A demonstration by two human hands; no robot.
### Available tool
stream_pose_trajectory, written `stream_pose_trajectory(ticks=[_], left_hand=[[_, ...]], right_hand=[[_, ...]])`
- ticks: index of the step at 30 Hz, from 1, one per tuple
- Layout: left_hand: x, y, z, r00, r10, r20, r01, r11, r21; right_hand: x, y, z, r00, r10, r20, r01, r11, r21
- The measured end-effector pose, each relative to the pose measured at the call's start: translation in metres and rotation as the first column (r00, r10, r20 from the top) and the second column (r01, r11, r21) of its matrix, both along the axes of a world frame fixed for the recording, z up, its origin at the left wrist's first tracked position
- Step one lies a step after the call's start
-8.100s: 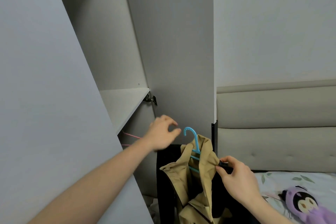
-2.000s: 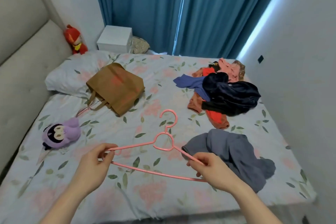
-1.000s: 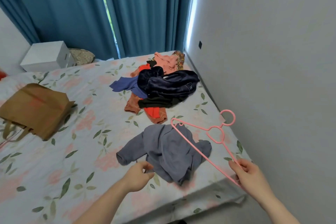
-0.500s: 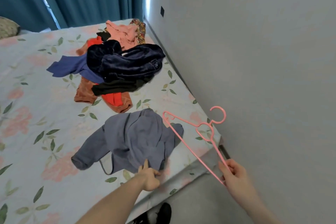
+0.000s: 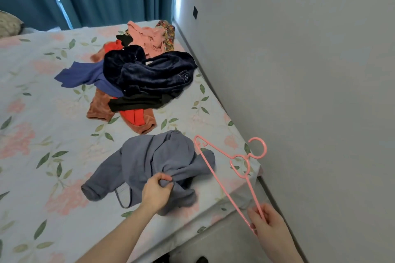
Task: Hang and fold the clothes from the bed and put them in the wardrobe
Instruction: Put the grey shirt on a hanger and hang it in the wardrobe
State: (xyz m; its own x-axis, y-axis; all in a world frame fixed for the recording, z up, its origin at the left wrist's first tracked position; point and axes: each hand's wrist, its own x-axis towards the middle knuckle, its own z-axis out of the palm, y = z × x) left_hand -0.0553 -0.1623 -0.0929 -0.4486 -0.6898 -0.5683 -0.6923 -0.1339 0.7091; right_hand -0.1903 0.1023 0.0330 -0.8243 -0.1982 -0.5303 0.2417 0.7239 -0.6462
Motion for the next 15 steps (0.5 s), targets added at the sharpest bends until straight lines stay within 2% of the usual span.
stream_pose_trajectory(ticks=[3, 6, 8, 12, 15], left_hand=[[0.003, -0.025, 0.066, 0.979, 0.062, -0.194, -0.06, 0.998, 0.015], [0.011, -0.041, 0.135, 0.93, 0.026, -0.366, -0.034, 0.999, -0.016], [0.018, -0.046, 0.18, 0.889, -0.015, -0.457, -0.007, 0.999, -0.046], [0.026, -0.041, 0.26, 0.826, -0.111, -0.553, 0.047, 0.991, -0.129], [0.029, -0.026, 0.303, 0.782, -0.277, -0.558, 0.159, 0.955, -0.252]], right_hand=[[0.006, 0.001, 0.015, 0.993, 0.118, -0.001, -0.118, 0.992, 0.034], [0.012, -0.006, 0.032, 0.966, 0.256, -0.029, -0.254, 0.965, 0.062], [0.015, -0.019, 0.044, 0.95, 0.308, -0.059, -0.307, 0.951, 0.026], [0.014, -0.056, 0.061, 0.892, 0.437, -0.119, -0.443, 0.896, -0.029], [0.009, -0.086, 0.072, 0.829, 0.531, -0.176, -0.555, 0.821, -0.135]])
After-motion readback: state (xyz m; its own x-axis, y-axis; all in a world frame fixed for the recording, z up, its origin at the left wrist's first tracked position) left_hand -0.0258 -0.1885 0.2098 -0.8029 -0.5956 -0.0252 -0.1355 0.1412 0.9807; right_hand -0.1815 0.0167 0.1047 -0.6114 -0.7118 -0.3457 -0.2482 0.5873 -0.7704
